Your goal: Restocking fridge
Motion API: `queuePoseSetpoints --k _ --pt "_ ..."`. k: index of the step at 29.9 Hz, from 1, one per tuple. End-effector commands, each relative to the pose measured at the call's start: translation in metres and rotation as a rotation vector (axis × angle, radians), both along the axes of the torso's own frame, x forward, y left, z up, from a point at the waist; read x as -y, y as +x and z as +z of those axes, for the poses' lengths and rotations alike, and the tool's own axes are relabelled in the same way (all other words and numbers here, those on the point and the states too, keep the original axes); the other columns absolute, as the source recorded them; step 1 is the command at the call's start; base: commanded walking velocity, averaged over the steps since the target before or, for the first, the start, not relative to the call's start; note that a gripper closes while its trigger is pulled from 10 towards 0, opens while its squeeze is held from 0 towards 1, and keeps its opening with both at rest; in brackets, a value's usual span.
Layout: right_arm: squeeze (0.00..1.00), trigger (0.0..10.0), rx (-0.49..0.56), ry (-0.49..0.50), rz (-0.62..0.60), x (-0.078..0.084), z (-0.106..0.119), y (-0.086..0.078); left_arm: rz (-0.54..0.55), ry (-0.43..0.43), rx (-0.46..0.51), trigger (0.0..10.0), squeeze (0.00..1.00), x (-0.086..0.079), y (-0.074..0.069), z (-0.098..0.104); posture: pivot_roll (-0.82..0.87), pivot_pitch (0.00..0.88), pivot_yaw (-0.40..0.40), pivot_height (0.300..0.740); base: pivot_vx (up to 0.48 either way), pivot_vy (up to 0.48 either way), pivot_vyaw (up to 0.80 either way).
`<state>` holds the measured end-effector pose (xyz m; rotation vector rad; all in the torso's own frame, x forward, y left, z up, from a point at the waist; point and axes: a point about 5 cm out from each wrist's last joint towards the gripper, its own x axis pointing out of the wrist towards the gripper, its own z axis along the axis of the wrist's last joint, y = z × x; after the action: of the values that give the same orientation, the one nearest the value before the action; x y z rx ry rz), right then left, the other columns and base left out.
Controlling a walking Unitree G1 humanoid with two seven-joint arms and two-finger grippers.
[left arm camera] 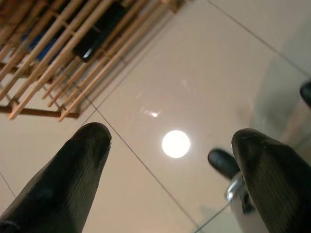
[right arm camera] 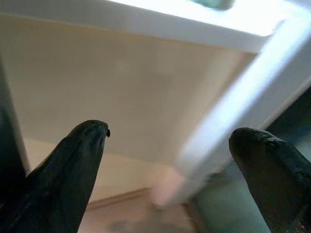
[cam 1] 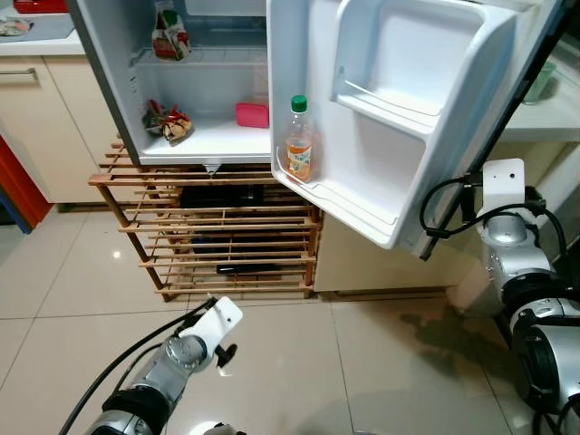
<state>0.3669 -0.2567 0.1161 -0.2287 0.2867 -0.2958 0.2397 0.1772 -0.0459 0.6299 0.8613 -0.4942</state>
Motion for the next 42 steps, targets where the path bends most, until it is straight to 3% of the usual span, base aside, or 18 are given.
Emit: queuePoseSetpoints --k 1,4,6,8,9,11,13,15,21,22,24,29,33,38,39,40,41,42 --pt "0.00 10.0 0.049 0.090 0.183 -0.035 0.004 0.010 -0.053 0.036 -0.015 10.0 0.00 -0.001 0.000 -0.001 -0.02 0.000 0.005 0.740 0.000 0.000 0.00" --pt "0.00 10.0 0.037 0.183 0.404 -0.074 -0.010 0.002 -0.125 0.172 -0.041 10.0 0.00 -0.014 -0.009 -0.007 -0.03 0.000 0.009 0.740 0.000 0.000 0.00" --pt "0.00 10.0 0.037 0.192 0.457 -0.081 -0.012 -0.001 -0.144 0.181 -0.050 10.0 0.00 -0.015 -0.010 -0.008 -0.04 0.000 0.011 0.740 0.000 0.000 0.00" --pt "0.00 10.0 0.095 0.282 0.733 -0.118 -0.004 -0.026 -0.168 0.166 -0.092 10.0 0.00 -0.017 -0.016 -0.011 -0.05 0.000 0.011 0.740 0.000 0.000 0.00" --pt "0.00 10.0 0.095 0.282 0.733 -0.118 -0.004 -0.026 -0.168 0.166 -0.092 10.0 0.00 -0.017 -0.016 -0.011 -0.05 0.000 0.011 0.740 0.000 0.000 0.00" --pt "0.00 10.0 0.111 0.465 1.040 -0.150 0.014 -0.074 -0.204 0.135 -0.146 10.0 0.00 -0.013 -0.028 -0.019 -0.06 0.000 0.010 0.740 0.000 0.000 0.00" --pt "0.00 10.0 0.074 0.549 1.160 -0.158 0.019 -0.100 -0.229 0.115 -0.186 10.0 0.00 -0.007 -0.039 -0.026 -0.06 0.000 0.012 0.740 0.000 0.000 0.00" --pt "0.00 10.0 0.061 0.578 1.186 -0.156 0.019 -0.106 -0.228 0.101 -0.193 10.0 0.00 -0.001 -0.045 -0.030 -0.06 0.000 0.012 0.740 0.000 0.000 0.00" --pt "0.00 10.0 0.058 0.650 1.100 -0.139 0.015 -0.097 -0.182 0.028 -0.117 10.0 0.00 0.037 -0.047 -0.034 -0.06 0.000 0.009 0.740 0.000 0.000 0.00" --pt "0.00 10.0 0.042 0.627 0.998 -0.132 0.011 -0.090 -0.125 -0.064 -0.007 10.0 0.00 0.061 -0.033 -0.025 -0.05 0.000 0.003 0.740 0.000 0.000 0.00" --pt "0.00 10.0 0.030 0.598 0.938 -0.128 0.008 -0.085 -0.093 -0.114 0.053 10.0 0.00 0.071 -0.024 -0.019 -0.05 0.000 0.003 0.740 0.000 0.000 0.00" --pt "0.00 10.0 0.018 0.341 0.549 -0.090 -0.018 -0.056 0.050 -0.334 0.354 10.0 0.00 0.130 0.017 0.026 -0.03 0.000 0.004 0.740 0.000 0.000 0.00" --pt "0.00 10.0 0.094 0.318 0.322 -0.068 -0.020 -0.050 0.344 -0.632 0.508 10.0 0.00 0.145 0.038 0.061 -0.03 0.000 0.011 0.740 0.000 0.000 0.00" --pt "0.00 10.0 0.163 0.286 0.251 -0.064 -0.020 -0.054 0.341 -0.658 0.757 10.0 0.00 0.169 0.038 0.095 -0.01 0.000 0.003 0.740 0.000 0.000 0.00" --pt "0.00 10.0 0.164 0.286 0.250 -0.065 -0.022 -0.055 0.378 -0.652 0.826 10.0 0.00 0.108 0.063 0.116 0.00 0.000 0.002 0.740 0.000 0.000 0.00" --pt "0.00 10.0 0.169 0.281 0.245 -0.065 -0.023 -0.054 0.370 -0.663 0.891 10.0 0.00 0.062 0.075 0.143 0.00 0.000 0.001 0.740 0.000 0.000 0.00" --pt "0.00 10.0 0.171 0.279 0.241 -0.065 -0.025 -0.054 0.327 -0.660 0.966 10.0 0.00 0.034 0.079 0.171 0.00 0.000 0.001 0.740 0.000 0.000 0.00" --pt "0.00 10.0 0.173 0.276 0.238 -0.065 -0.025 -0.053 0.294 -0.655 1.010 10.0 0.00 0.021 0.079 0.187 0.00 0.000 0.003 0.740 0.000 0.000 0.00"
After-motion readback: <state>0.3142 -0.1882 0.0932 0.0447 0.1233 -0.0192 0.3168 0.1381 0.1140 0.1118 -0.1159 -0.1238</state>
